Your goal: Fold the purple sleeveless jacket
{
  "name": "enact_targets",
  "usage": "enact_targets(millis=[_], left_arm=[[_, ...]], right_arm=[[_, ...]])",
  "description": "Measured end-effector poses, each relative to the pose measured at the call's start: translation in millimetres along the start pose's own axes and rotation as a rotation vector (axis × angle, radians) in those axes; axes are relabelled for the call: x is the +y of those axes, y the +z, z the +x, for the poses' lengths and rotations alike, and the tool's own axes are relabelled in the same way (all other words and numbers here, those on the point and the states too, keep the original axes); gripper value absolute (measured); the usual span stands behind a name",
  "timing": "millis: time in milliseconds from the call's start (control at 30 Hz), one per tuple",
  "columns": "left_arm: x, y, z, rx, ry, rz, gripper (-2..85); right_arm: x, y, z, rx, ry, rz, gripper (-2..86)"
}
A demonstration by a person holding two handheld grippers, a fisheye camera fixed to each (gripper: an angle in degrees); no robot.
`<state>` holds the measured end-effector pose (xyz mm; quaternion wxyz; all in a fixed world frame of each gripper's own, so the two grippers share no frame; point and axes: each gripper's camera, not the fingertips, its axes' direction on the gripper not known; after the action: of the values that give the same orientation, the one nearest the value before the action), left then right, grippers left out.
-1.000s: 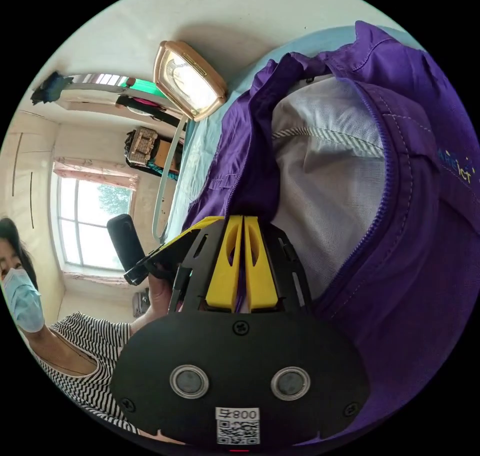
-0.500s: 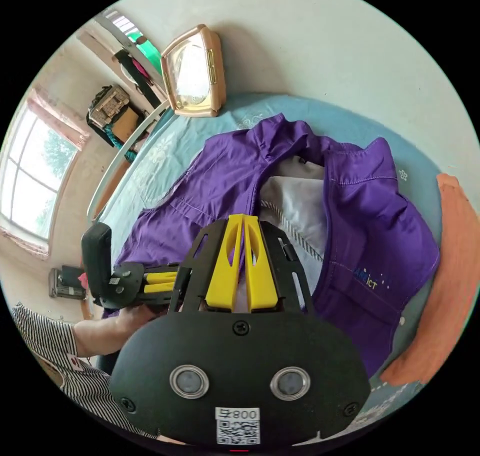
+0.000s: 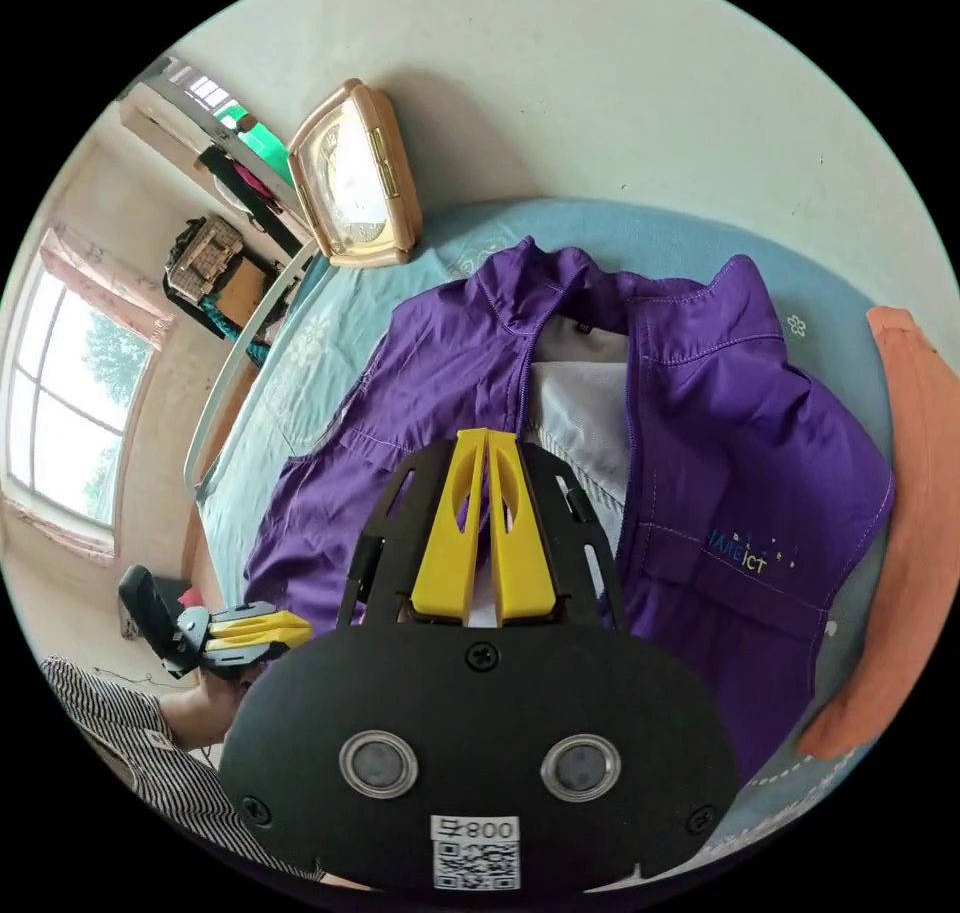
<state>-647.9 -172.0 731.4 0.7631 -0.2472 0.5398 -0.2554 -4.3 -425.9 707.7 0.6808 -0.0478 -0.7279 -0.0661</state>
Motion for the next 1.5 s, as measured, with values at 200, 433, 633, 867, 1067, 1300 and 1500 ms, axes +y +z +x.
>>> enact_targets(millis=[200, 433, 633, 867, 1067, 1300, 1500], left_arm=[[76, -49, -32, -0.131, -0.147, -0.105, 1.7], [105, -53, -51, -0.222, -0.246, -0.149, 0.5], [143, -59, -52, -0.175, -0.254, -0.17, 0.7], [162, -54, -59, -0.211, -0.267, -0.202, 0.7], [149, -51, -5, 0.003, -0.068, -0.102, 3.3], [101, 53, 70, 0.14, 0.128, -0.276, 7.3], [64, 107, 74, 0.14, 0.103, -0.311, 9.2]], right_arm=[[145, 0, -117, -0.195, -0.19, -0.239, 0.1], [279, 52, -185, -0.073, -0.176, -0.485, 0.1], [294, 10, -224, -0.059, -0.196, -0.431, 0.1], [327, 49, -253, 0.054, -0.217, -0.576, 0.2], [318, 13, -241, 0.007, -0.11, -0.446, 0.5], [283, -38, -177, 0.021, 0.057, -0.294, 3.0], [205, -66, -126, 0.101, 0.126, -0.174, 7.9]])
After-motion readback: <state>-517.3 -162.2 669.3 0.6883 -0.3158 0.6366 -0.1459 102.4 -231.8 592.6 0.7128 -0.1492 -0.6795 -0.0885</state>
